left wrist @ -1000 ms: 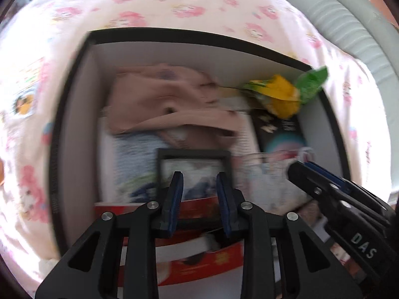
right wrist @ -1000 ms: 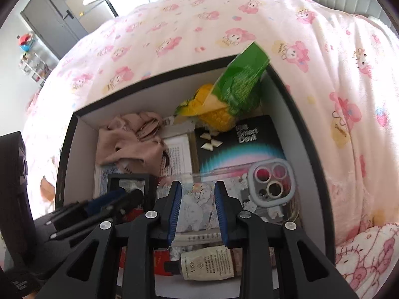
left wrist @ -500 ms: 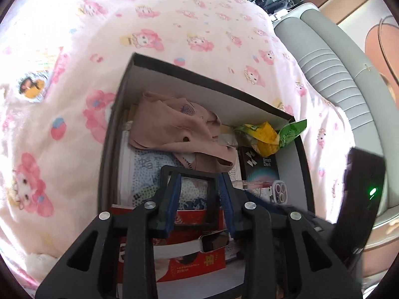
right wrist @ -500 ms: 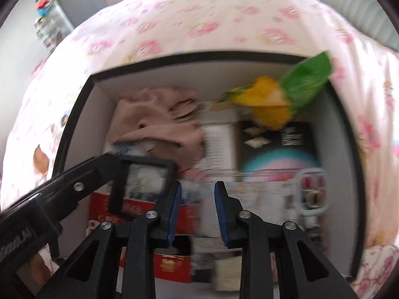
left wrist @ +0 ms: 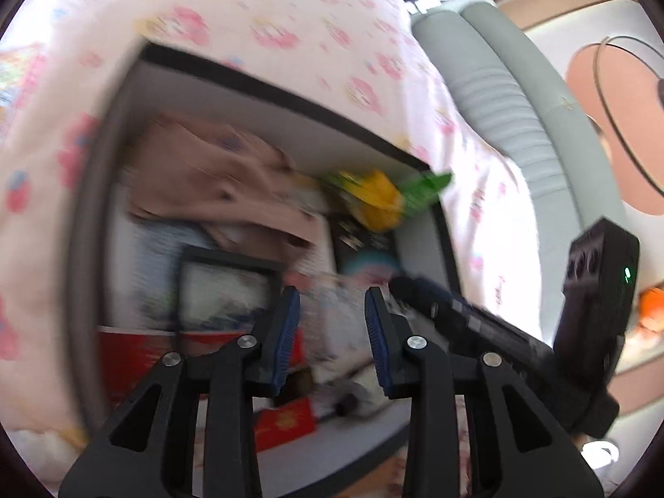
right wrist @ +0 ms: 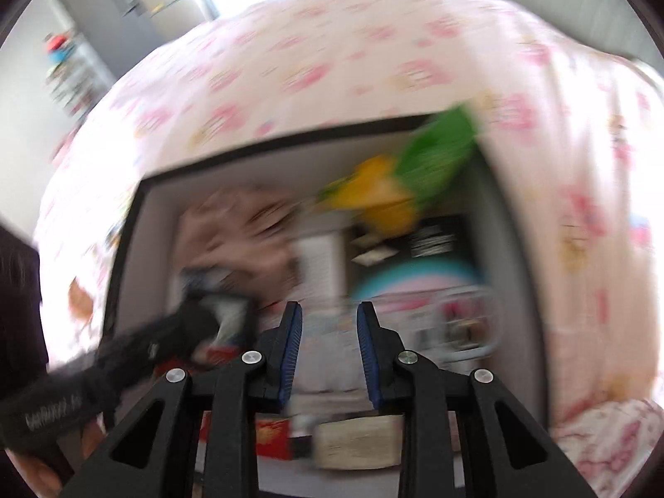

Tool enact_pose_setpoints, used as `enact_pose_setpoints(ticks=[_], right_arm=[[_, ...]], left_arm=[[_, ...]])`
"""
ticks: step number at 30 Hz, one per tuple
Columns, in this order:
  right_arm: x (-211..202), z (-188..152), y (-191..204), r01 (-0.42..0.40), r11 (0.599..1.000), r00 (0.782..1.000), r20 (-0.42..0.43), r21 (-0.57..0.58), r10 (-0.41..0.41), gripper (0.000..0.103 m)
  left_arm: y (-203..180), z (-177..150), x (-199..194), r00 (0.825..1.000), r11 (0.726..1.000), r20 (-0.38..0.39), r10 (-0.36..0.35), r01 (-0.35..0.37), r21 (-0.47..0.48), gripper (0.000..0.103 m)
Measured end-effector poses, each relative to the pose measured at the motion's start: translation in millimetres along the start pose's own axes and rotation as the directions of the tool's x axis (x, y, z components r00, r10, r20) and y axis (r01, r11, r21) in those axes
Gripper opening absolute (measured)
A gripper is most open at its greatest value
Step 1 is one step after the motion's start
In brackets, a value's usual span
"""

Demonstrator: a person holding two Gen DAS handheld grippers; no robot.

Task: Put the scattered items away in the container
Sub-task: 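Lower the black mirror into the box and open the left gripper, then withdraw the left gripper from the box toward the wooden comb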

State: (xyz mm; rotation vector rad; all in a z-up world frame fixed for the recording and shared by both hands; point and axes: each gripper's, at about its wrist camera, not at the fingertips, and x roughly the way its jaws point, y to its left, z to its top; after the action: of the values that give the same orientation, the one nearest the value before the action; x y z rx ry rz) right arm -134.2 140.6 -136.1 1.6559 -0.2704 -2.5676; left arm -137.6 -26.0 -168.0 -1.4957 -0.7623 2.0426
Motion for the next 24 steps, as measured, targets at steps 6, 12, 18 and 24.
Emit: enact_pose_setpoints(ticks=[6, 12, 18, 24], right_arm=[[3, 1, -22, -0.025, 0.998, 1.0, -0.016, 0.053, 0.026, 0.024], [10, -9, -4, -0.097, 0.995, 0.994, -0.054, 0.01, 0.097, 0.024], [21, -10, 20, -0.098, 0.994, 0.993, -0.075, -0.049, 0.094, 0.024], [14, -12, 30, -0.035, 0.997, 0.999, -0.04, -0.076, 0.032, 0.028]], left_arm=[[1, -2, 23, 0.989, 0.992, -0.08, 0.128, -0.128, 0.003, 0.033], [10, -1, -19, 0.991, 0.991, 0.088, 0.103, -0.095, -0.091, 0.033], [12, -1, -39, 0.98, 0.989, 0.168, 0.11, -0.092, -0.115, 0.034], [0, -3, -35, 0.966, 0.979, 0.159, 0.203, -0.201, -0.025, 0.034]])
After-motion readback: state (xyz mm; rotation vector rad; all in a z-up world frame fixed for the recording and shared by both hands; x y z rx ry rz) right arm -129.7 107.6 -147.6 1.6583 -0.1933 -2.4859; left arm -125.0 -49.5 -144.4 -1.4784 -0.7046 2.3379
